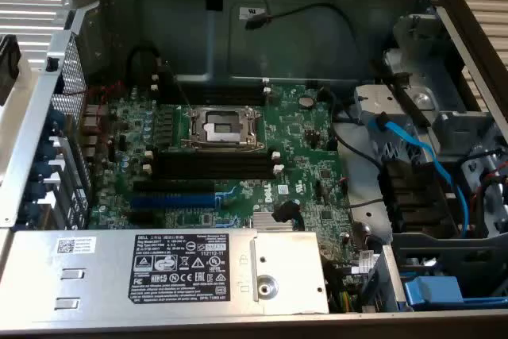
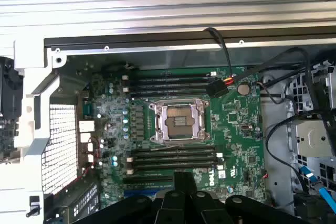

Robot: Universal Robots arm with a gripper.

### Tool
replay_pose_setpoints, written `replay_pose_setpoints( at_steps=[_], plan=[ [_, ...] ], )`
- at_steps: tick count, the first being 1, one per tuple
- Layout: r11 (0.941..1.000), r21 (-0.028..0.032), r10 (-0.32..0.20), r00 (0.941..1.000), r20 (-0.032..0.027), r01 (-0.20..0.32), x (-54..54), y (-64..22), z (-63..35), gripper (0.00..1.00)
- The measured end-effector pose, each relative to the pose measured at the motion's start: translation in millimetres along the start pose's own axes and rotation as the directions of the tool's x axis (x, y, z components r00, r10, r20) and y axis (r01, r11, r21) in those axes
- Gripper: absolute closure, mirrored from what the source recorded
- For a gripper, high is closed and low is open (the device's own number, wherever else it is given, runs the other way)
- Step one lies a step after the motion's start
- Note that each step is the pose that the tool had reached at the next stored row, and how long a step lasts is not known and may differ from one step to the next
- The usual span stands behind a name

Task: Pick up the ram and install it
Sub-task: 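Reach for the ram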

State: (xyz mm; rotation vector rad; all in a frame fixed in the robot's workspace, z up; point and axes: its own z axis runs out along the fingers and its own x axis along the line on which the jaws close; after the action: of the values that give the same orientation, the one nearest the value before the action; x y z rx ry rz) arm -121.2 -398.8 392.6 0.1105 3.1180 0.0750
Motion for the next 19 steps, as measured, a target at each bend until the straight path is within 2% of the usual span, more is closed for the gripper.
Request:
replay_pose_setpoints(
  at_steps=[13, 15, 16, 19],
  plan=[
    [1.0, 0.0004, 0.0, 1.0, -0.0007, 0.0, 0.0, 0.0, 0.0, 0.9],
    [1.0, 0.0026, 0.0, 1.0, -0.005, 0.0, 0.0, 0.0, -0.1, 0.9],
    [1.0, 0.0055, 0.0, 1.0, -0.0085, 0.0, 0.0, 0.1, -0.1, 0.9],
    [0.9998, 0.0175, 0.001, 0.9997, -0.0232, -0.001, 0.0, 0.6, 0.0, 0.9]
  ],
)
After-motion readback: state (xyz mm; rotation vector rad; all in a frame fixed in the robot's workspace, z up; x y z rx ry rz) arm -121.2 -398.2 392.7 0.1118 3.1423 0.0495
